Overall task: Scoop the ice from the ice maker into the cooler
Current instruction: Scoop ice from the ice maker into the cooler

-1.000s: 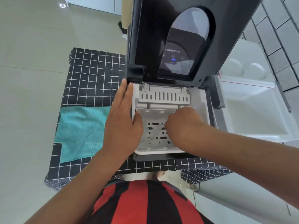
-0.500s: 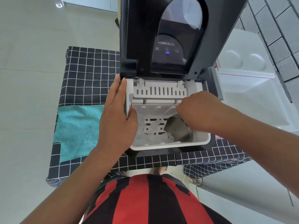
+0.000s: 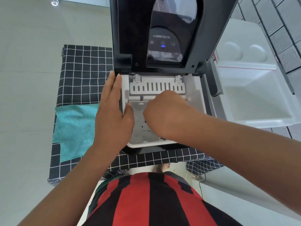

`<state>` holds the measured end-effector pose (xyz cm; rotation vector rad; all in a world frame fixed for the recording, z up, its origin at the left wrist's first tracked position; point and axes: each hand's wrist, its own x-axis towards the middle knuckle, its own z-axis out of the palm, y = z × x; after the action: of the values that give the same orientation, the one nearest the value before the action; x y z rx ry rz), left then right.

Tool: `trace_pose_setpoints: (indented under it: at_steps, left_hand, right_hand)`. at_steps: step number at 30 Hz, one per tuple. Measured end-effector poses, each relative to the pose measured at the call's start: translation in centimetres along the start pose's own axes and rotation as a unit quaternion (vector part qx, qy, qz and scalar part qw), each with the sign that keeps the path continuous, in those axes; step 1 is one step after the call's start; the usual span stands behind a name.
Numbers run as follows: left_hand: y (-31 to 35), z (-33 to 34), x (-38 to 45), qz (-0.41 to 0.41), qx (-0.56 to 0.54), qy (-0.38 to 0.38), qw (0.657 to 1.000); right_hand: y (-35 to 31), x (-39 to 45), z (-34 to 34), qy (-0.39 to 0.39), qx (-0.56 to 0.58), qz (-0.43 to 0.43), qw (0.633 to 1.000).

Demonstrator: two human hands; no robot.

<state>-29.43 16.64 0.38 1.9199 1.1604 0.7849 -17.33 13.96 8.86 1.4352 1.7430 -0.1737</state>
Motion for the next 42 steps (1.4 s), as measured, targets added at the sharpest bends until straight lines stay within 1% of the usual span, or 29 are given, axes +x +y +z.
trace_pose_setpoints:
  at_steps: [2,5,7,10,17,21,24,27,30,32,34,38,42]
  left_hand:
    - [0.0,0.0,0.0,0.001,-0.003,0.001,1.000]
    - [0.1,0.0,0.0,0.000,-0.010,0.003,1.000]
    - [0.2,0.1,0.0,-0.005,-0.013,0.002,1.000]
    - [0.1,0.1,-0.1,-0.009,-0.013,0.001,1.000]
    - [0.0,0.0,0.0,-0.008,-0.012,-0.004,1.000]
    - [0.0,0.0,0.0,-0.009,-0.007,-0.011,1.000]
    - [0.2,0.0,0.0,-0.014,0.008,-0.018,1.000]
    - [0.3,-0.1,0.0,-0.012,0.022,-0.022,0.999]
    - [0.3,0.0,-0.1,-0.009,0.042,-0.026,0.999]
    - [0.3,0.1,-0.1,-0.003,0.058,-0.028,0.998]
    - [0.2,0.1,0.0,0.007,0.072,-0.024,0.997]
    - [0.1,0.3,0.0,0.015,0.078,-0.019,0.997]
    - [-0.1,0.4,0.0,0.017,0.084,-0.019,0.996]
  right_hand:
    - [-0.3,0.1,-0.3,0.003,0.010,-0.003,1.000]
    - [0.8,-0.3,0.2,0.016,0.047,0.032,0.998]
    - [2.4,-0.7,0.8,0.004,0.063,0.051,0.997]
    - [4.2,-0.9,2.2,-0.032,0.079,0.043,0.995]
    - [7.0,-1.2,5.7,-0.030,0.154,0.019,0.988]
    - [6.2,-1.6,7.1,0.009,0.163,0.030,0.986]
    - [4.3,-2.1,8.7,0.024,0.175,0.032,0.984]
    - [3.9,-2.0,9.4,0.032,0.191,0.048,0.980]
    - [3.5,-1.2,9.8,0.002,0.261,0.017,0.965]
    - [3.0,-0.7,9.9,0.003,0.287,0.009,0.958]
    - [2.9,-0.6,9.9,0.004,0.308,0.023,0.951]
    - [2.2,-0.3,10.0,-0.015,0.414,0.043,0.909]
    - [1.2,1.2,10.0,0.013,0.427,0.082,0.900]
